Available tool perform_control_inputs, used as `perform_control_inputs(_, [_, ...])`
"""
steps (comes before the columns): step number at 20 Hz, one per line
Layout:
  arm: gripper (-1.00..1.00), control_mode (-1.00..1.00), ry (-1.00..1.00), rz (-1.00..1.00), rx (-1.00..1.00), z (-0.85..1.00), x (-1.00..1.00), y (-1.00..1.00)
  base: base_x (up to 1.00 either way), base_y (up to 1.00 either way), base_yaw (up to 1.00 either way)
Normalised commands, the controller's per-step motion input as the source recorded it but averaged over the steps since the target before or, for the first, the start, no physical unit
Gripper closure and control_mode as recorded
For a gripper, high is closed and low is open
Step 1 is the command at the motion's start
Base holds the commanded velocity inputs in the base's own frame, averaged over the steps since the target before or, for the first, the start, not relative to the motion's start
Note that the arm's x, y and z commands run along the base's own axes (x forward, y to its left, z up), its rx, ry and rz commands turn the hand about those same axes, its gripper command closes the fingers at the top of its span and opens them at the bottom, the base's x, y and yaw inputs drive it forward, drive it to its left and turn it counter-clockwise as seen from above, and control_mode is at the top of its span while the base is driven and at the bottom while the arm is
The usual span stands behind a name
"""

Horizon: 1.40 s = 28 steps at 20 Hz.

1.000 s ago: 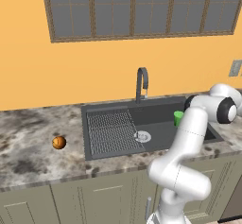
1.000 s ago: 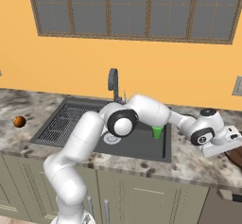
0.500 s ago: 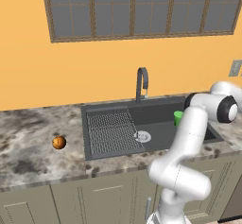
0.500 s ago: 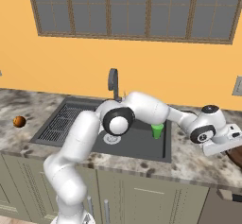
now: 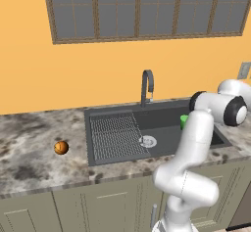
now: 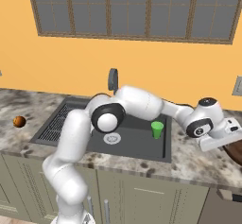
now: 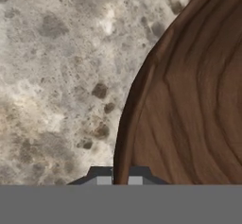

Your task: Remove the orange and tangerine from the sink. Then move the bowl and cup from the counter to the sink for washing.

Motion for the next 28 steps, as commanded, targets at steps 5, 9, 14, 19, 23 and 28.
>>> perform_control_inputs(5, [1.00,-1.00,0.00,0.03,-0.04,0.44,-0.07,0.16,0.00,0.00,0.00])
perform_control_inputs(9, [1.00,-1.00,0.00,0.02,0.00,0.36,-0.18,0.22,0.00,0.00,0.00])
perform_control_inputs(14, [1.00,-1.00,0.00,0.03,0.00,0.33,-0.24,0.26,0.00,0.00,0.00])
perform_control_inputs(19, [1.00,-1.00,0.00,0.04,-0.03,0.32,-0.28,0.23,0.00,0.00,0.00])
perform_control_inputs(23, [1.00,-1.00,0.00,0.03,-0.05,0.24,-0.30,0.31,0.00,0.00,0.00])
perform_control_inputs(28, [1.00,-1.00,0.10,0.06,-0.02,0.20,-0.24,0.28,0.00,0.00,0.00])
